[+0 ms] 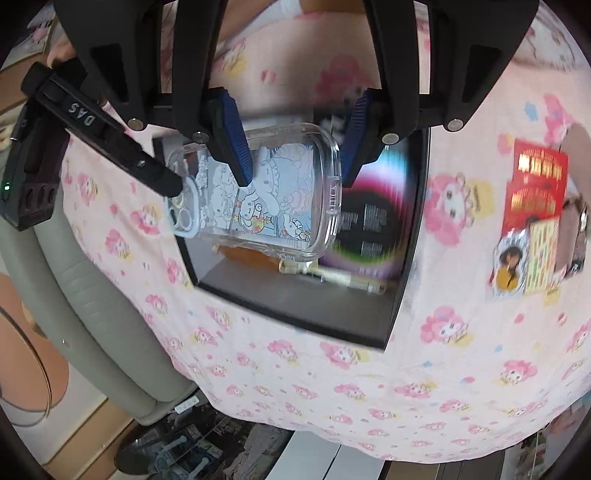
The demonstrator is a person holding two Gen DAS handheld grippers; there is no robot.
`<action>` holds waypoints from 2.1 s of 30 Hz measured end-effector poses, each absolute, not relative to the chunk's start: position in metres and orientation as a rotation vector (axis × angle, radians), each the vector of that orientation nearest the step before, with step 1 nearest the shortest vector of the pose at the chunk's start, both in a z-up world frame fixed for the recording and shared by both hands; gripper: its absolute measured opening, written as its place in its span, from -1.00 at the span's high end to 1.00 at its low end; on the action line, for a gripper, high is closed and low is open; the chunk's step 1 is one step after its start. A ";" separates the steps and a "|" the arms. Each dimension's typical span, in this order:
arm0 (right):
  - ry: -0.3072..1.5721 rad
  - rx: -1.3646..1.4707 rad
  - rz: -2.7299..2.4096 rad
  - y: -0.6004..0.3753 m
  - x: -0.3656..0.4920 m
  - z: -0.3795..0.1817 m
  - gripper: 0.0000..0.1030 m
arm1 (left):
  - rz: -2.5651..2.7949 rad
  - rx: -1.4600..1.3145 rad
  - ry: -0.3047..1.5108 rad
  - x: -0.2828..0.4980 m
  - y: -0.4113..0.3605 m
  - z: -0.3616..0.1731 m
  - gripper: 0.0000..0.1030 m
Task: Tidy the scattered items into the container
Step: 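Carry the phone case over the black box and lower it inside, then open the right tool to release the phone case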
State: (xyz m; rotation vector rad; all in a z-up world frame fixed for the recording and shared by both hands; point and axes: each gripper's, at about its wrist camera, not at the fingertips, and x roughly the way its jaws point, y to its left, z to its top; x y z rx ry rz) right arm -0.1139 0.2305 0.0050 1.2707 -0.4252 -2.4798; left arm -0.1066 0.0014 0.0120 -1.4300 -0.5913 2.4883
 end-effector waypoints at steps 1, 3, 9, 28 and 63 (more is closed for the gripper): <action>-0.418 1.279 -2.478 0.230 -0.123 0.006 0.33 | 2.493 -1.422 -0.604 -0.120 0.000 0.015 0.07; -0.403 1.290 -2.467 0.229 -0.144 0.008 0.33 | 2.501 -1.415 -0.631 -0.138 -0.002 0.017 0.07; -0.328 1.343 -2.408 0.227 -0.204 0.007 0.37 | 2.482 -1.435 -0.694 -0.192 -0.006 0.006 0.07; -0.324 1.610 -2.328 0.248 -0.258 -0.066 0.38 | 2.304 -1.738 -0.710 -0.248 0.016 -0.077 0.10; -0.336 1.655 -2.252 0.244 -0.246 -0.081 0.39 | 2.207 -1.726 -0.600 -0.255 0.050 -0.092 0.12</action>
